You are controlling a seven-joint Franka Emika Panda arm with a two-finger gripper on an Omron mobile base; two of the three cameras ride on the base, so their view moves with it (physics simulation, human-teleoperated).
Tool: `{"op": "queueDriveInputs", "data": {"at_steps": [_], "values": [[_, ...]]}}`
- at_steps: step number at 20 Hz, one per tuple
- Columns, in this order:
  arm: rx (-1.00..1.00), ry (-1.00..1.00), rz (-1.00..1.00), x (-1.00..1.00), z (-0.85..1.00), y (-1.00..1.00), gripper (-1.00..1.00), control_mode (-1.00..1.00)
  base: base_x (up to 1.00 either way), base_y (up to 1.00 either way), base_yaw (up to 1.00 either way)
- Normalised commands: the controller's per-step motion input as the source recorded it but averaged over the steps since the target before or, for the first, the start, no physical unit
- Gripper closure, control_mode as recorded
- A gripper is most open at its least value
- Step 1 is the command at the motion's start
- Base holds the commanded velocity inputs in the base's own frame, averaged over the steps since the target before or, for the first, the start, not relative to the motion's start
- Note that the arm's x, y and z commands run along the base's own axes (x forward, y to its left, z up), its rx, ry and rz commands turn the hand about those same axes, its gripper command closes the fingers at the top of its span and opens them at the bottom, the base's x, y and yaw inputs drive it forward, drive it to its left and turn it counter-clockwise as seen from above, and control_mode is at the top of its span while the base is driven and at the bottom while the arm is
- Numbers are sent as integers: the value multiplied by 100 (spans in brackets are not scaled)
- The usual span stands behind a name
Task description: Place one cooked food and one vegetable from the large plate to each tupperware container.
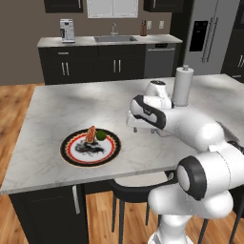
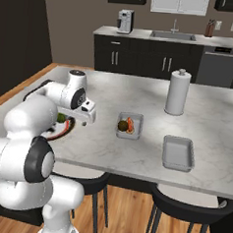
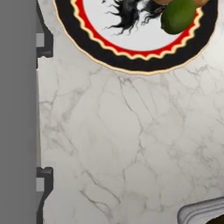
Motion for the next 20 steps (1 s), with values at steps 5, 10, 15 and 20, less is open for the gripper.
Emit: {"op": "queueDriveInputs", "data": {"at_steps": [5,10,15,20], "values": [[0,0,0,7,0,79,-100,-100,0,0,0],[-1,4,0,29,0,69,-100,-100,0,0,0],[0,1,8,20,0,10,-100,-100,0,0,0],[-20,9,4,4,0,1,-100,-100,0,0,0]]}}
